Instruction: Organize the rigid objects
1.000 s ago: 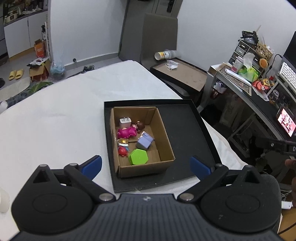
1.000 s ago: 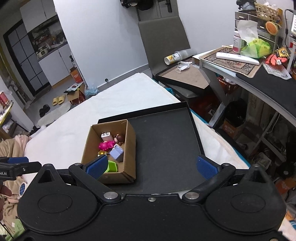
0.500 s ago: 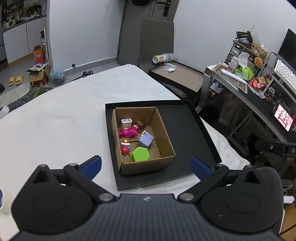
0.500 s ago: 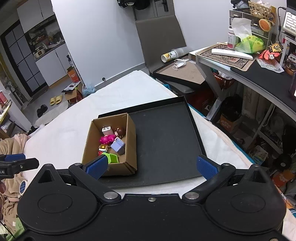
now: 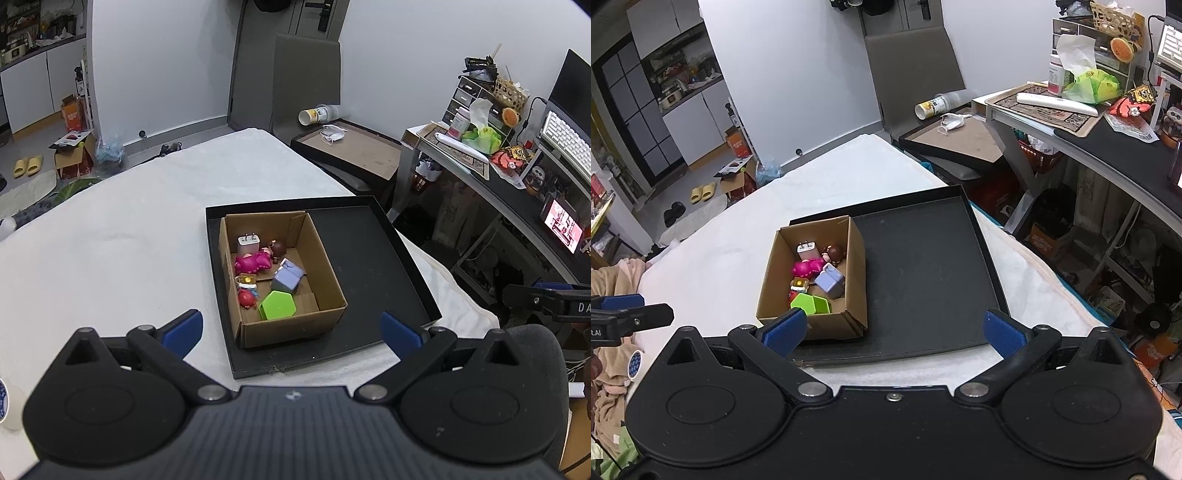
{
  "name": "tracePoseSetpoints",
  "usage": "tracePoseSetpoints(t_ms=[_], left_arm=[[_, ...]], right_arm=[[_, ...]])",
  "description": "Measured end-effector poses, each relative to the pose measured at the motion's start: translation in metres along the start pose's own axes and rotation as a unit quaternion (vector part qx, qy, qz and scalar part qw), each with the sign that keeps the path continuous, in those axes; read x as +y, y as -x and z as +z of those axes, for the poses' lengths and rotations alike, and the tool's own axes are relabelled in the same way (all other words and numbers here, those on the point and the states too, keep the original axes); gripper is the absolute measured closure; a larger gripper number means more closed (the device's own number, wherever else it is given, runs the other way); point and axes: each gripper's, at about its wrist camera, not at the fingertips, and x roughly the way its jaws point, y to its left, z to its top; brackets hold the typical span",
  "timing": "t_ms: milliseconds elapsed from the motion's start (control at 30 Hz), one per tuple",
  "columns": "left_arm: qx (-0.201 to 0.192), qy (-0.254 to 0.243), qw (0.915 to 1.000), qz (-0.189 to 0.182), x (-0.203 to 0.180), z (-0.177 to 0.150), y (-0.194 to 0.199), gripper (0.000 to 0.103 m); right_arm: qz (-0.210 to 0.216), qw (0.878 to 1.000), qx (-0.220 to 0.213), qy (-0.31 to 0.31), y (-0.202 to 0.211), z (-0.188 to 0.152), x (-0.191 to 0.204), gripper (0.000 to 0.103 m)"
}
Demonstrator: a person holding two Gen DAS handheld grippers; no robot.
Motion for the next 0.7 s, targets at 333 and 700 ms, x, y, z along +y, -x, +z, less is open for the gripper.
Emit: tracePoseSetpoints(t_ms=[333,700], left_arm=[[-0.001,-0.008,1.0000,-0.004,-0.010,0.000,-0.003,0.001],[0.005,-0.004,1.0000,-0.002,-0.011,-0.004,-0.005,0.001]], right_arm=[[-0.010,1.000,-0.004,0.001,0.001,-0.003,-0.001,0.000],[-0.008,1.000,0.000,0.001,-0.001,-0.006,-0.002,0.000]])
